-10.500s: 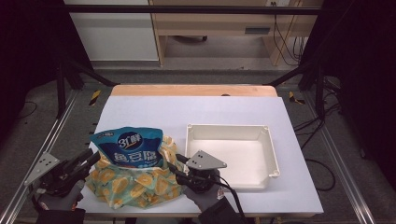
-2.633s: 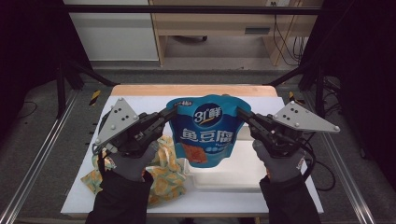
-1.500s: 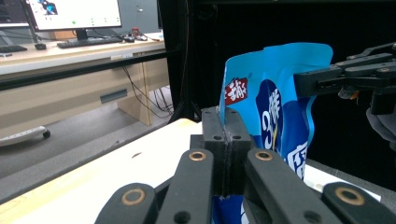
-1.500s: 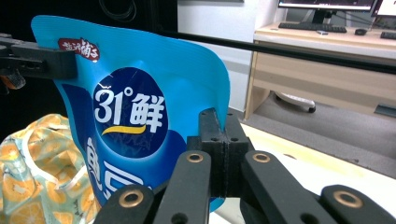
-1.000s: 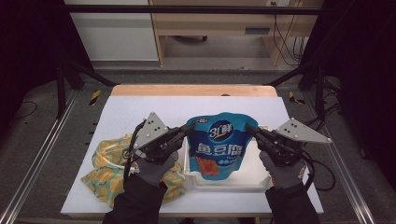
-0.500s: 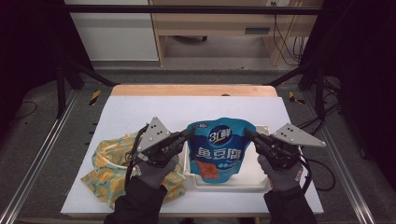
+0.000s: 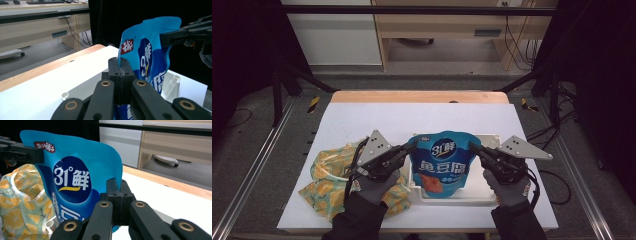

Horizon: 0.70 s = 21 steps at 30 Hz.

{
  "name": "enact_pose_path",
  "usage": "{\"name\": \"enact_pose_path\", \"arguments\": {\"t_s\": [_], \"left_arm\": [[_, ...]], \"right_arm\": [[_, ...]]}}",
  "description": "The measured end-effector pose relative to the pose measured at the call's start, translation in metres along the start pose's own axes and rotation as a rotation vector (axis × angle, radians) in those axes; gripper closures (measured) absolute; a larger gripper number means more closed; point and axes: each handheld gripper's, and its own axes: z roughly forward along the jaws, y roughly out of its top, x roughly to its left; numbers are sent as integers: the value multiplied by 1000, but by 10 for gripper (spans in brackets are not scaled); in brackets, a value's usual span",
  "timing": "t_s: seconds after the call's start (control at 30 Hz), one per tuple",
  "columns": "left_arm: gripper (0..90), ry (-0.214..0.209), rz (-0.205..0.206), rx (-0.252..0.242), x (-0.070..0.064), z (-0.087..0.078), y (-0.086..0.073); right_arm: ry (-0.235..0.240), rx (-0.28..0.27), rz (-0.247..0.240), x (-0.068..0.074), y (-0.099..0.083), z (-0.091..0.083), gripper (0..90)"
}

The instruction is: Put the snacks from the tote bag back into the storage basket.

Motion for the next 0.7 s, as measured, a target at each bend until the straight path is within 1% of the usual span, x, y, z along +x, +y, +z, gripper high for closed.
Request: {"name": "enact_pose_path", "arguments": {"t_s": [0.27, 0.47, 0.63, 0.7], "left_arm": [[900, 3, 3, 10, 0, -1, -6], [899, 3, -1, 0, -1, -2, -9], [884, 6, -5, -15, -3, -3, -12], [876, 9, -2, -23, -3, -4, -13]], "right_arm": [[1, 10, 2, 1, -5, 3, 900], [2, 3, 0, 2, -7, 3, 899], [3, -5, 8, 2, -8, 2, 873], [-3, -6, 0, 2, -8, 2, 861]]}}
